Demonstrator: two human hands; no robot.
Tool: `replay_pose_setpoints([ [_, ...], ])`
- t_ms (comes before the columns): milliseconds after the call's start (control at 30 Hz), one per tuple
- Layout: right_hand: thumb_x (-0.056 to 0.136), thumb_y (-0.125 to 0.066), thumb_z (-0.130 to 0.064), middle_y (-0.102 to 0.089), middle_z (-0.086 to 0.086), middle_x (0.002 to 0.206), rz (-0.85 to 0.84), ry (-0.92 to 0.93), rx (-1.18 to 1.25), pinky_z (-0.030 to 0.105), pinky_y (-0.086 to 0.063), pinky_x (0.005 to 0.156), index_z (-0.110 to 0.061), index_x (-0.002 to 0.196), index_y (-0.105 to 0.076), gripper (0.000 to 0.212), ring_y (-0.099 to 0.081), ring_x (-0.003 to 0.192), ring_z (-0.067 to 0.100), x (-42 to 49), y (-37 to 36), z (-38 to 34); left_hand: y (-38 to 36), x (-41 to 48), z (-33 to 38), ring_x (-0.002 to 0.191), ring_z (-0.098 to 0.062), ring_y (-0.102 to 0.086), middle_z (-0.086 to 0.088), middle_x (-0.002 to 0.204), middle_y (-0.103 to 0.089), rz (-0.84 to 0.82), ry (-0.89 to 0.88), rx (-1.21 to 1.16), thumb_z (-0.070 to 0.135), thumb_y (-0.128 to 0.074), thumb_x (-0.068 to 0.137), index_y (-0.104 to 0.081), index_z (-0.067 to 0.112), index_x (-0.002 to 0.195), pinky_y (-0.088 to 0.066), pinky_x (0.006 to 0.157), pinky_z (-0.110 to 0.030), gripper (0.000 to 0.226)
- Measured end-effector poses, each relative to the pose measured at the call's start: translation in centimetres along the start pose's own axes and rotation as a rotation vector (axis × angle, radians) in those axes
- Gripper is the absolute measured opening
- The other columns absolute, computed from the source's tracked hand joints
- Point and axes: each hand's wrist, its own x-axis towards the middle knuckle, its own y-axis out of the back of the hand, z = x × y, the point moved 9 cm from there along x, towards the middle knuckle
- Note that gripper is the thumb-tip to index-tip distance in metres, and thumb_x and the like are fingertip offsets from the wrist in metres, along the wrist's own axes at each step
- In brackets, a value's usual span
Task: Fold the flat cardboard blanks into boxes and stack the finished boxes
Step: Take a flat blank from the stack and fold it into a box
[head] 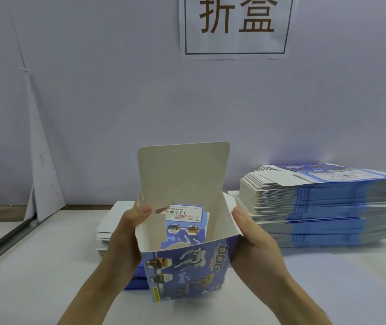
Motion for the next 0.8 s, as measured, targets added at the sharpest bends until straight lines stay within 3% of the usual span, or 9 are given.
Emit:
replay_pose_setpoints([
  [67, 0.082, -0.061, -0.049, -0.067, 0.004, 0.127, 0.088, 0.033, -0.058, 0.03, -0.056, 0.084, -0.025, 0.132, -0.06, 0.056, -0.066, 0.114, 0.023, 0.0, 0.1, 0.1, 0.1, 0.0, -0.2, 0.054, -0.017, -0.069, -0.001, 0.066, -0.072, -0.004, -0.004, 0.038, 0.041, -0.076, 0.026, -0.058, 0.015, 0.096, -0.051, 0.04, -0.023, 0.077],
  [133, 0.076, -0.069, -0.059, -0.066, -0.006, 0.129, 0.162, 0.082, -0.167, 0.034, -0.056, 0.089, -0.044, 0.129, -0.054, 0.057, -0.064, 0.117, 0.018, -0.2, 0.6, 0.0, 0.1, 0.0, -0.2, 0.056, -0.018, -0.07, -0.002, 0.069, -0.073, -0.002, -0.026, 0.028, 0.047, -0.078, 0.019, -0.058, 0.015, 0.098, -0.052, 0.041, -0.023, 0.088],
  [200, 0.075, -0.063, -0.068, -0.053, -0.022, 0.138, 0.225, 0.139, -0.329, 0.036, -0.05, 0.101, -0.065, 0.122, -0.045, 0.051, -0.054, 0.127, 0.008, -0.7, 0.9, -0.4, 0.1, 0.1, -0.1, 0.059, -0.017, -0.071, -0.001, 0.072, -0.074, -0.004, -0.056, 0.021, 0.05, -0.08, 0.021, -0.059, 0.016, 0.097, -0.052, 0.043, -0.024, 0.086],
  [233, 0.081, -0.058, -0.067, -0.047, -0.028, 0.138, 0.26, 0.202, -0.429, 0.029, -0.049, 0.101, -0.068, 0.123, -0.039, 0.046, -0.05, 0.128, 0.0, -1.0, 1.0, -1.1, 0.2, 0.2, -0.1, 0.061, -0.018, -0.071, -0.001, 0.075, -0.075, -0.006, -0.069, -0.002, 0.047, -0.075, 0.033, -0.06, 0.017, 0.097, -0.053, 0.044, -0.024, 0.073],
  [300, 0.096, -0.043, -0.057, -0.045, -0.03, 0.139, 0.32, 0.399, -0.646, 0.013, -0.042, 0.099, -0.058, 0.134, -0.033, 0.039, -0.044, 0.13, -0.008, -1.8, 0.9, -3.0, 0.3, 0.2, -0.1, 0.065, -0.018, -0.072, -0.002, 0.08, -0.076, 0.0, -0.087, -0.041, 0.042, -0.062, 0.049, -0.061, 0.017, 0.099, -0.053, 0.046, -0.024, 0.056],
  [433, 0.103, -0.032, -0.044, -0.049, -0.027, 0.141, 0.346, 0.738, -1.019, 0.02, -0.036, 0.109, -0.038, 0.132, -0.05, 0.035, -0.044, 0.135, 0.002, -3.3, -0.4, -5.4, 0.7, 0.3, -0.1, 0.074, -0.021, -0.073, -0.005, 0.088, -0.076, 0.034, -0.127, -0.044, 0.046, -0.061, 0.051, -0.063, 0.019, 0.102, -0.055, 0.05, -0.027, 0.057],
  [533, 0.101, -0.022, -0.058, -0.048, -0.025, 0.144, 0.311, 0.699, -0.908, 0.02, -0.037, 0.108, -0.029, 0.133, -0.051, 0.052, -0.043, 0.136, 0.003, -3.5, -0.1, -3.8, 0.7, 0.3, -0.2, 0.08, -0.025, -0.073, -0.008, 0.094, -0.075, 0.048, -0.153, -0.054, 0.054, -0.06, 0.049, -0.063, 0.019, 0.106, -0.057, 0.053, -0.029, 0.067],
  [633, 0.095, -0.025, -0.07, -0.041, -0.02, 0.151, 0.259, 0.576, -0.769, 0.033, -0.035, 0.113, -0.036, 0.145, -0.04, 0.063, -0.036, 0.142, 0.006, -3.2, 0.0, -1.5, 0.9, 0.4, -0.6, 0.079, -0.026, -0.073, -0.011, 0.096, -0.075, 0.059, -0.155, -0.093, 0.048, -0.061, 0.057, -0.068, 0.024, 0.099, -0.056, 0.051, -0.029, 0.049],
  [800, 0.094, -0.041, -0.064, -0.039, -0.026, 0.15, 0.247, 0.648, -0.845, 0.012, -0.034, 0.105, -0.039, 0.147, -0.039, 0.058, -0.035, 0.14, -0.001, -3.3, -1.3, -2.5, 1.3, 0.6, -0.1, 0.077, -0.025, -0.074, -0.01, 0.091, -0.075, 0.067, -0.168, -0.147, 0.045, -0.061, 0.061, -0.076, 0.025, 0.086, -0.056, 0.051, -0.028, 0.035],
])
